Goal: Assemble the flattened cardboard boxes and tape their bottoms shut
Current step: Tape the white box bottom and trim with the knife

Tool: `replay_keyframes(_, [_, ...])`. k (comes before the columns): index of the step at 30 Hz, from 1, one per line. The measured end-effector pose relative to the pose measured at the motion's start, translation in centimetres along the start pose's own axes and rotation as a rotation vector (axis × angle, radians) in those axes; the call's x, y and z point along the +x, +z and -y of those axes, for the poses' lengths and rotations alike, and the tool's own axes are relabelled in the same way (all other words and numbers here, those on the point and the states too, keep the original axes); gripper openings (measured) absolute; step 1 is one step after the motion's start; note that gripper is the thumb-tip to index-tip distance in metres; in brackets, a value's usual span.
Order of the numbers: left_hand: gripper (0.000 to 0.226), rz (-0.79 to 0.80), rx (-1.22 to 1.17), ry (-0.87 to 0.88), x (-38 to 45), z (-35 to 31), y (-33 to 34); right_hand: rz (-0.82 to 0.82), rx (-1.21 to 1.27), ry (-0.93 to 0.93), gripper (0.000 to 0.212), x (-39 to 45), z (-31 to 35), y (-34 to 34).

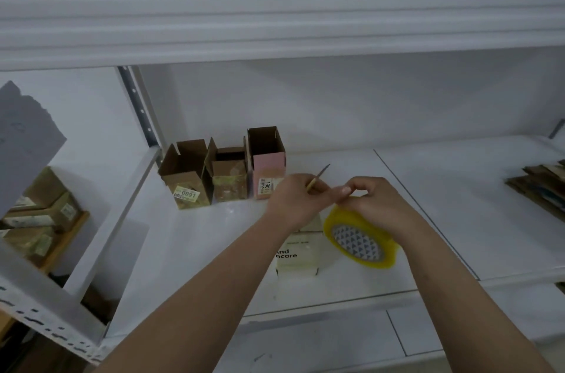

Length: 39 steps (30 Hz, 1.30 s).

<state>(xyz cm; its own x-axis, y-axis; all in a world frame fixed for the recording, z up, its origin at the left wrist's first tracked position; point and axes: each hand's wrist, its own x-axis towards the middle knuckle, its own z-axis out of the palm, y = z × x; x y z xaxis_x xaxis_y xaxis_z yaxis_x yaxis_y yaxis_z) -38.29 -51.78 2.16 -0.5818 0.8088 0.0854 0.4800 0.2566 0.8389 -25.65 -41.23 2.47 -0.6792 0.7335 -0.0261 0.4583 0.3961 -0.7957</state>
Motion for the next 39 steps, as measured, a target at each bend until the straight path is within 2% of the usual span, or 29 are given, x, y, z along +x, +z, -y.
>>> replay_keyframes(1, [0.038,-0.011,-0.006,0.02,0.1,0.0,0.2,0.02,0.022,-0.005,0.008,-0.3,0.0,-0.2])
replay_keyframes(3, [0.028,-0.027,-0.003,0.065,0.1,0.0,0.5,0.08,0.067,0.009,0.009,-1.1,0.2,-0.7])
replay_keyframes(7, [0.028,-0.045,0.031,0.118,0.0,-0.3,0.2,0.169,0.151,0.018,0.016,-2.4,0.5,-2.2])
replay_keyframes(9, [0.029,-0.055,0.037,0.112,0.0,-0.6,-0.2,0.179,0.275,0.028,0.033,-2.8,0.9,-3.0])
replay_keyframes(13, [0.03,-0.099,0.017,0.066,-0.1,-0.9,-1.3,0.132,0.396,0.027,0.06,-2.7,1.1,-4.1])
replay_keyframes(16, [0.029,-0.158,0.009,0.025,-0.6,-0.8,-2.1,0.123,0.464,0.016,0.064,-2.2,1.4,-4.4])
replay_keyframes(18, [0.029,-0.214,0.011,0.0,-1.2,-0.3,-3.3,0.14,0.381,0.006,0.059,-2.0,1.7,-4.4])
replay_keyframes(22, [0.022,-0.263,-0.02,-0.08,-3.2,2.5,-5.2,0.135,-0.032,0.026,0.044,-0.5,0.3,-3.7])
replay_keyframes(26, [0.026,-0.277,-0.063,-0.2,-5.4,5.6,-3.9,0.2,-0.255,0.008,0.047,0.6,-1.4,-1.4])
replay_keyframes(37, [0.031,-0.327,-0.047,-0.264,-4.9,8.2,-2.5,0.251,-0.409,0.035,0.05,3.3,-3.3,0.9])
replay_keyframes(39, [0.031,-0.308,-0.083,-0.3,-5.0,9.0,-1.6,0.282,-0.348,0.074,0.049,3.4,-4.3,1.9])
